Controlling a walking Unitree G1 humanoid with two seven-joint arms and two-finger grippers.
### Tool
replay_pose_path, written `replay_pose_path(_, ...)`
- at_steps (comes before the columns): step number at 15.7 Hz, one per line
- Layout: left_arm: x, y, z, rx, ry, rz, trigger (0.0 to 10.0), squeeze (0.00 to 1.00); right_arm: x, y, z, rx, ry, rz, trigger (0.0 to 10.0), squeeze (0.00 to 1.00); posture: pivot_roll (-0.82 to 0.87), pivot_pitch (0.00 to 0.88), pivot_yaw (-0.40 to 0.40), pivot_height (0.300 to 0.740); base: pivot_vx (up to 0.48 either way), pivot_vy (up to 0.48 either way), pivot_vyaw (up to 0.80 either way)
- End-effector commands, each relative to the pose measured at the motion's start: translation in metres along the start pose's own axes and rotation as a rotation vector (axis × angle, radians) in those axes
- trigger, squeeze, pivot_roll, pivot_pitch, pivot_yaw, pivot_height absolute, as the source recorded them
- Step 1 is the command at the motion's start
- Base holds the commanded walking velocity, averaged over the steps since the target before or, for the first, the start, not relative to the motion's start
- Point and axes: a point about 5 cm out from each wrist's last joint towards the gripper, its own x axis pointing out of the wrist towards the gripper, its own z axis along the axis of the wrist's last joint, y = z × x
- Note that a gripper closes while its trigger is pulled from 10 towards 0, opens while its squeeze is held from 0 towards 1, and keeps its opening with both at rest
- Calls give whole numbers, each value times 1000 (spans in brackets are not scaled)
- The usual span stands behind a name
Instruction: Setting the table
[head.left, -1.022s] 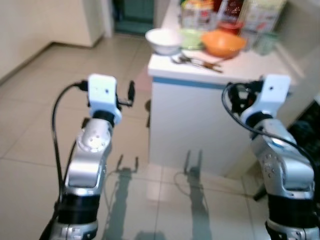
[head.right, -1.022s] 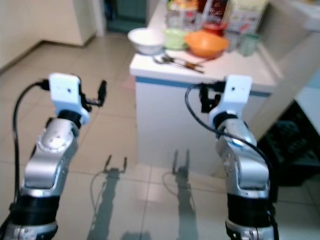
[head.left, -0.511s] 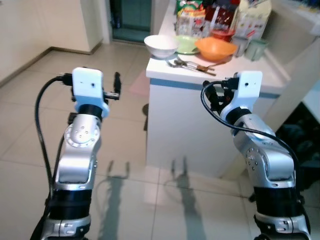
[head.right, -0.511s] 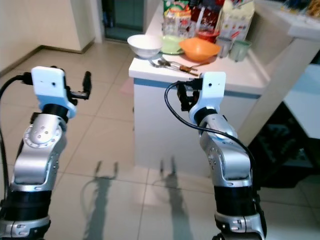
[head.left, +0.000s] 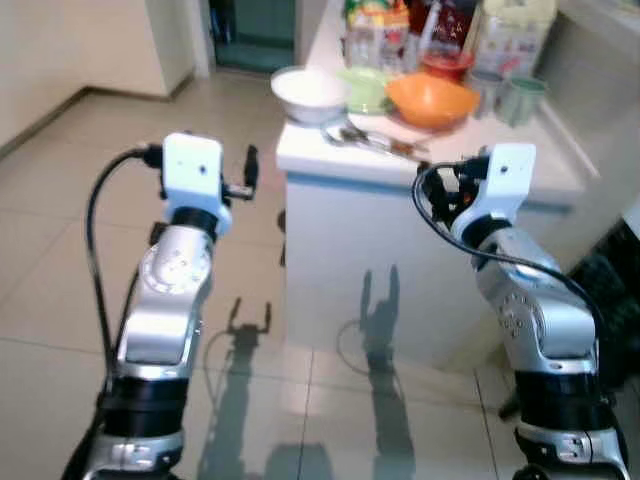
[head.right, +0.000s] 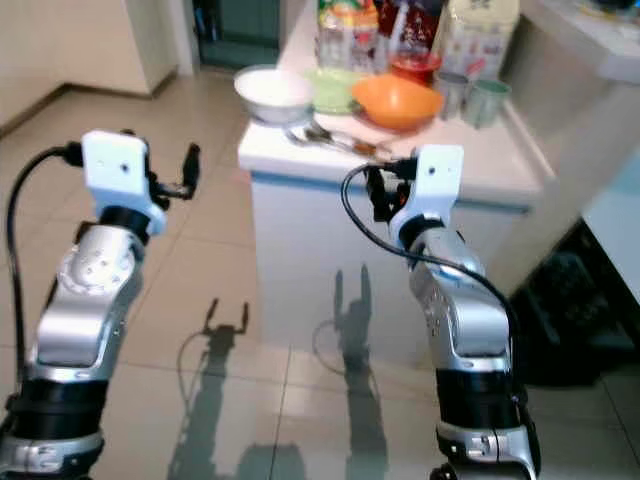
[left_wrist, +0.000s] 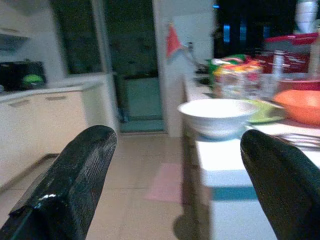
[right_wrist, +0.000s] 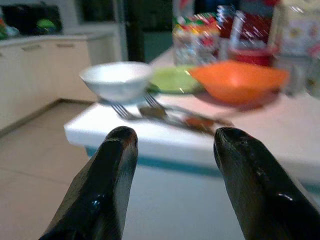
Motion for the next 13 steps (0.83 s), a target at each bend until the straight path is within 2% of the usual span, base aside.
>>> replay_pose_path(1,0,7,0,6,7,17,10000,0,2,10,8,-3,-33,43,10000,0,13,0,-63,740,416,0,0)
replay_pose_path(5,0,11,0,10,8,27,10000,0,4,18,22,-38,-74,97,10000,0,16,0,-66,740,413,0,0)
replay_pose_path(8,0,12,1,14,6,28,10000,0,6,18,28,-37,-97,86,10000,0,20,0,-70,740,415,0,800)
replay_pose_path(10,-1,11,2,12,4,18,10000,0,6,11,33,21,-119,42,10000,0,20,0,-70,740,411,0,0)
replay_pose_path(13,-1,4,2,10,1,-18,10000,0,6,3,40,26,-133,11,10000,0,20,0,-70,740,414,0,0)
